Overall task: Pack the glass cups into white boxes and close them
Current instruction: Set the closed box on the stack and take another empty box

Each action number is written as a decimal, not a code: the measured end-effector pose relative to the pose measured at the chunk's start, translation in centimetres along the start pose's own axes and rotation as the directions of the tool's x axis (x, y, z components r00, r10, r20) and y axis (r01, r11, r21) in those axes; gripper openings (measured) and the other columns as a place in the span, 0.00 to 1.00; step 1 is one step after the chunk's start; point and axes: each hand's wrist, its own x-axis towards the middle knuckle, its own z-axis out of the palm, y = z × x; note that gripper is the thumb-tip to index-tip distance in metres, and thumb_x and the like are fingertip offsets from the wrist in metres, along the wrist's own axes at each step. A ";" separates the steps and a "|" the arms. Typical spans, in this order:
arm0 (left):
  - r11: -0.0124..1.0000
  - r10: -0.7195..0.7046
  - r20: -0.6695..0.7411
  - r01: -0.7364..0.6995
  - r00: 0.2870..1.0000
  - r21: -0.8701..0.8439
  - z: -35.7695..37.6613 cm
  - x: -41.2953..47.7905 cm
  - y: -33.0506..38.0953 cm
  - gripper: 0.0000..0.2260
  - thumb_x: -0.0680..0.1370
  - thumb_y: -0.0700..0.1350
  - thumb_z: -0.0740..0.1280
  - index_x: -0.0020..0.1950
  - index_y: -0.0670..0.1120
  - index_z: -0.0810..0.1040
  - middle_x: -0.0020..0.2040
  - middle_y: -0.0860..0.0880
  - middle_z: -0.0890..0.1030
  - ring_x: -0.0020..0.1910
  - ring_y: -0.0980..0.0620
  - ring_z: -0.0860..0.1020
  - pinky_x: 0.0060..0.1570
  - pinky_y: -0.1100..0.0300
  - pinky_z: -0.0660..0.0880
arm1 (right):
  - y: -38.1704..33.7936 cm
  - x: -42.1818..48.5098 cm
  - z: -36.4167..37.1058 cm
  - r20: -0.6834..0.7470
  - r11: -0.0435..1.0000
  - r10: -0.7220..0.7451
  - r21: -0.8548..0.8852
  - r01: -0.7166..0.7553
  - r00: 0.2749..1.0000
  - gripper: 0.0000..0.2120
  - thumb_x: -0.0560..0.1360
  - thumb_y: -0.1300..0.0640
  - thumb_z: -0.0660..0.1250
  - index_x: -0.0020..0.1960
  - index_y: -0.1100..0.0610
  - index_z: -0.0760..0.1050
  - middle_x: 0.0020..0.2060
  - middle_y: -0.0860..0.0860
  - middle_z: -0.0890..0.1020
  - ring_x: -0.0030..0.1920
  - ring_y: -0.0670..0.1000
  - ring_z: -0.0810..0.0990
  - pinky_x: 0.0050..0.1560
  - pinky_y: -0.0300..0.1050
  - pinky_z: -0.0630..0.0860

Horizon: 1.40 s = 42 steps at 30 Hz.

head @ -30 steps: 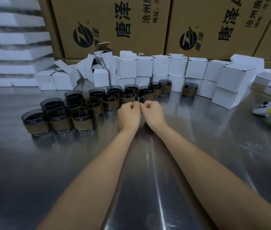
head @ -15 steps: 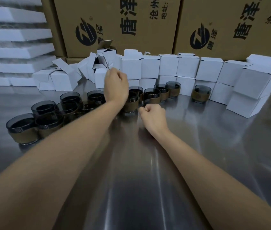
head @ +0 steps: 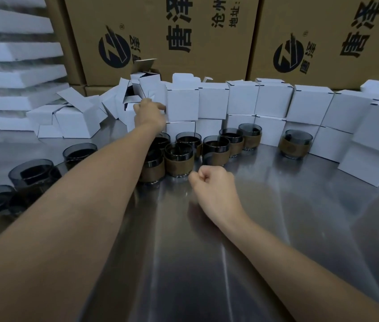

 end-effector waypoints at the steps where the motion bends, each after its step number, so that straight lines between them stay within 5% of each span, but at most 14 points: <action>1: 1.000 0.012 -0.003 -0.012 1.000 0.004 0.0 0.1 -0.1 0.19 0.78 0.32 0.58 0.65 0.43 0.77 0.73 0.43 0.64 0.74 0.42 0.57 0.71 0.52 0.60 | 0.0 0.0 0.0 0.002 1.000 -0.010 -0.009 0.010 1.000 0.20 0.73 0.57 0.62 0.27 0.54 0.57 0.19 0.47 0.62 0.29 0.50 0.62 0.30 0.44 0.62; 7: 0.997 0.079 -0.097 -0.078 0.992 0.006 0.2 0.5 -0.4 0.21 0.76 0.28 0.55 0.60 0.43 0.80 0.68 0.43 0.72 0.71 0.42 0.61 0.66 0.51 0.65 | -0.1 -0.1 0.2 0.003 0.999 -0.022 -0.034 0.023 1.000 0.21 0.73 0.56 0.63 0.27 0.55 0.57 0.18 0.47 0.63 0.28 0.50 0.63 0.30 0.44 0.62; 14: 0.995 0.086 0.059 -0.089 0.995 0.045 0.6 0.4 -0.5 0.18 0.81 0.36 0.56 0.67 0.45 0.76 0.71 0.41 0.67 0.72 0.39 0.57 0.70 0.50 0.60 | -0.2 -0.1 0.1 -0.002 0.999 -0.034 -0.039 0.034 0.999 0.21 0.74 0.55 0.63 0.27 0.55 0.57 0.19 0.48 0.62 0.29 0.51 0.63 0.32 0.45 0.64; 21: 0.996 -0.082 -0.021 0.083 0.996 0.036 0.1 -0.1 0.2 0.13 0.79 0.35 0.57 0.62 0.34 0.73 0.65 0.35 0.71 0.64 0.36 0.69 0.62 0.46 0.70 | 0.0 0.0 0.1 -0.011 0.999 -0.035 -0.020 0.034 0.999 0.22 0.74 0.55 0.64 0.27 0.55 0.57 0.20 0.47 0.62 0.30 0.52 0.65 0.33 0.45 0.65; 29: 0.998 -0.058 -0.258 0.050 0.964 -0.036 -2.7 -1.0 0.8 0.28 0.78 0.32 0.57 0.77 0.39 0.55 0.80 0.47 0.50 0.77 0.44 0.52 0.71 0.54 0.60 | -0.1 0.0 0.1 -0.019 1.000 -0.009 0.005 0.009 1.000 0.20 0.74 0.56 0.63 0.27 0.55 0.57 0.22 0.47 0.62 0.30 0.51 0.63 0.34 0.45 0.66; 36: 0.943 -0.121 -0.532 -0.070 0.838 -0.325 -5.6 -5.7 5.2 0.24 0.77 0.34 0.57 0.74 0.42 0.63 0.79 0.51 0.56 0.76 0.49 0.56 0.70 0.51 0.62 | -1.1 -0.7 -0.7 -0.065 0.995 0.024 0.093 -0.018 0.998 0.20 0.75 0.60 0.62 0.28 0.56 0.58 0.25 0.50 0.61 0.29 0.46 0.59 0.30 0.43 0.61; 42: 0.677 -0.225 -0.460 -0.201 0.859 -0.708 -4.5 -16.5 10.9 0.24 0.77 0.42 0.64 0.73 0.44 0.66 0.76 0.49 0.62 0.74 0.50 0.58 0.73 0.48 0.54 | -2.1 -2.4 -2.8 -0.328 0.889 0.207 0.456 -0.037 0.922 0.23 0.79 0.61 0.63 0.29 0.54 0.57 0.25 0.49 0.61 0.28 0.46 0.59 0.30 0.43 0.57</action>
